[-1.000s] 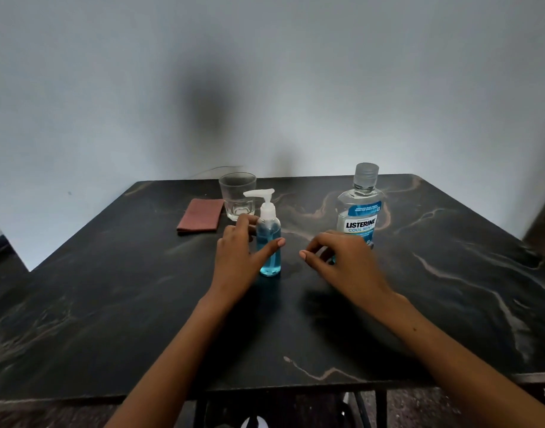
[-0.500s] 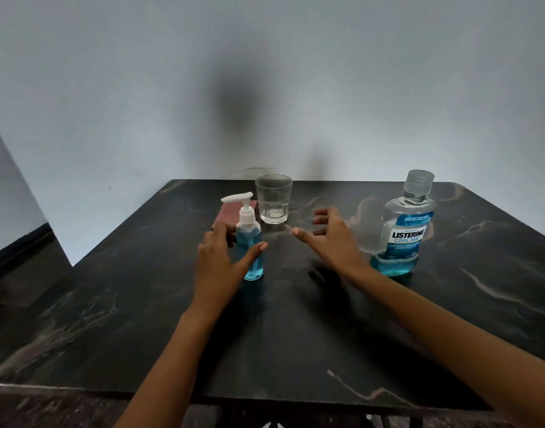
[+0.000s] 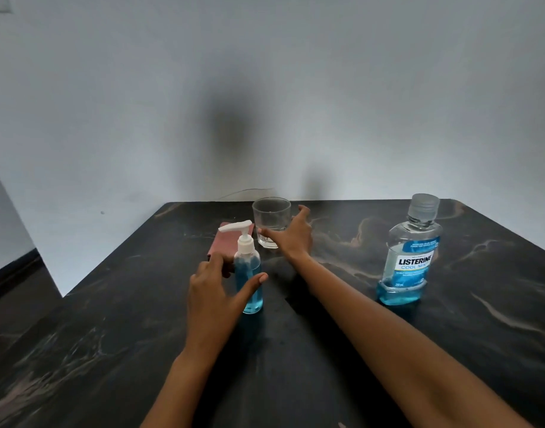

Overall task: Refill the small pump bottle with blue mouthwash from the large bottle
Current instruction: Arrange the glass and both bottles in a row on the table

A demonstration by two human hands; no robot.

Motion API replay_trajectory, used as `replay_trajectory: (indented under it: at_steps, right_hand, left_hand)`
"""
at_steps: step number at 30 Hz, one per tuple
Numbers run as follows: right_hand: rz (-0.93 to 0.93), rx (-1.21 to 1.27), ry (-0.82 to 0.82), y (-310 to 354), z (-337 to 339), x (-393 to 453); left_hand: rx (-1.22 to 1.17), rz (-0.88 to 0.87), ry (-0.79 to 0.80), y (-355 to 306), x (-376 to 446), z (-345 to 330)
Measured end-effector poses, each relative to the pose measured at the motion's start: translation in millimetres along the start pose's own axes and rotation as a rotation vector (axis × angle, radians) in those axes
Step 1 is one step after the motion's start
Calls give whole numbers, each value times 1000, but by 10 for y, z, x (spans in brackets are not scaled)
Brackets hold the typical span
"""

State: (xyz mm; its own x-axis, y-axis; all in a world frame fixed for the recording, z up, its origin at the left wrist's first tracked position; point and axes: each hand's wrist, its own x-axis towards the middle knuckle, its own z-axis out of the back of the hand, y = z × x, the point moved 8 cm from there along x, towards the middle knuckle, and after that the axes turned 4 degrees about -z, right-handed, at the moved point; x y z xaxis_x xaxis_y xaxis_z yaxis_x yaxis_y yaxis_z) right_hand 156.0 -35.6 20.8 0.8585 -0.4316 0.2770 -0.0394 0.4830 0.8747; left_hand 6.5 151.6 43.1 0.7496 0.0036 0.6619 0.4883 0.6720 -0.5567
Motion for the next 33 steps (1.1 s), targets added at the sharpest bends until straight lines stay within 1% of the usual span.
replay_trajectory:
  at_steps: [5,9,15,21,27,33]
  right_hand:
    - [49,-39,-23,24,-20,15]
    - [101,-82,-3,43,58,-33]
    - [173,-124,128,36,405,-321]
    - [180,-38,299,-41,872,-814]
    - [143,24,356,-84,1175,-1165]
    - [145,-26,401,-72,1228,-1259]
  left_hand:
    - [-8,5,-6,-12,-1,14]
    - [-3,14,-5,-2,4,29]
    - [-14,16,-13,8,5,27]
    - [-38,19,-11,2,0,36]
    - [-44,32,-4,12,8,30]
    - [-90,47,24,2,14,26]
